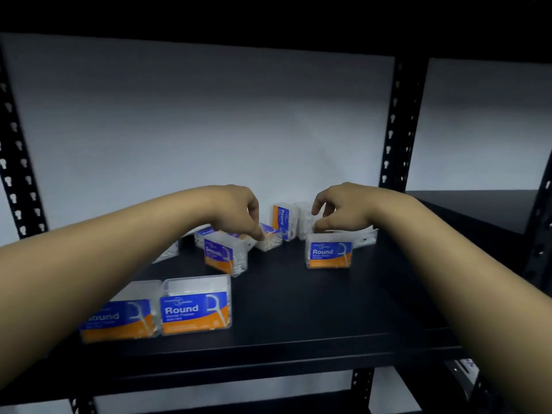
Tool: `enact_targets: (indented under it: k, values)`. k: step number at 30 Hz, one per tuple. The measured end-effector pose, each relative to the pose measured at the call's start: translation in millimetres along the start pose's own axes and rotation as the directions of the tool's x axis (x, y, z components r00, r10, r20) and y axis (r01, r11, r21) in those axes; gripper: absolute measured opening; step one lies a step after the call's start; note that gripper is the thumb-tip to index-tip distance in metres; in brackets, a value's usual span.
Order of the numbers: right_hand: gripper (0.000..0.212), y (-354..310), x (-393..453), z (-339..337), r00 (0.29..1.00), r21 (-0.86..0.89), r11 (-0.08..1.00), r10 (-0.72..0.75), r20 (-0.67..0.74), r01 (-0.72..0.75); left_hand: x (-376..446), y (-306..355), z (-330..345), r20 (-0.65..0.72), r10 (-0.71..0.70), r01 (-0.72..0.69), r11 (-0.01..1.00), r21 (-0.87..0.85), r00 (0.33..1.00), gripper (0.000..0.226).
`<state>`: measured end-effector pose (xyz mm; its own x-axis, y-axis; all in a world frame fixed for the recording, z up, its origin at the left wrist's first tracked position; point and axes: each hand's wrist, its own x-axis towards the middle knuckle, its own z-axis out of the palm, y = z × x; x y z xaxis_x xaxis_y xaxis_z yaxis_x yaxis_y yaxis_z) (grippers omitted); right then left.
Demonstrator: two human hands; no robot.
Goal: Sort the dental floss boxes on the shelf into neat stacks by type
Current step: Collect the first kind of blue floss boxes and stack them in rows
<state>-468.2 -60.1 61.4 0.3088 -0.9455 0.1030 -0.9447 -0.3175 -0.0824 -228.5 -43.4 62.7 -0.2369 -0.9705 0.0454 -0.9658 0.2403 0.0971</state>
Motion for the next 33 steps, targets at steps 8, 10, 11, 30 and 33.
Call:
enact_targets:
  k: [8,10,11,30,33]
  values:
    - [0.043,46,7,17,0.998,-0.013,1.0,0.01,0.07,-0.009,25,62,27,-0.029,0.131,-0.132,0.991,-0.029,0.991,0.05]
    - [0.039,52,9,22,0.997,-0.005,1.0,0.002,0.081,-0.001,32,74,37,-0.021,0.152,-0.153,0.988,-0.039,0.988,0.06]
    - [0.037,54,11,23,0.997,0.005,1.0,0.0,0.081,0.0,35,79,42,-0.017,0.158,-0.158,0.987,-0.04,0.987,0.063]
    - [0.036,26,64,26,0.984,0.062,0.988,-0.136,-0.112,0.143,19,59,39,0.166,0.027,-0.056,0.983,0.176,0.986,0.048]
    - [0.042,21,78,30,0.976,0.057,0.988,-0.128,-0.175,0.14,10,50,34,0.182,-0.019,-0.024,0.972,0.233,0.983,0.038]
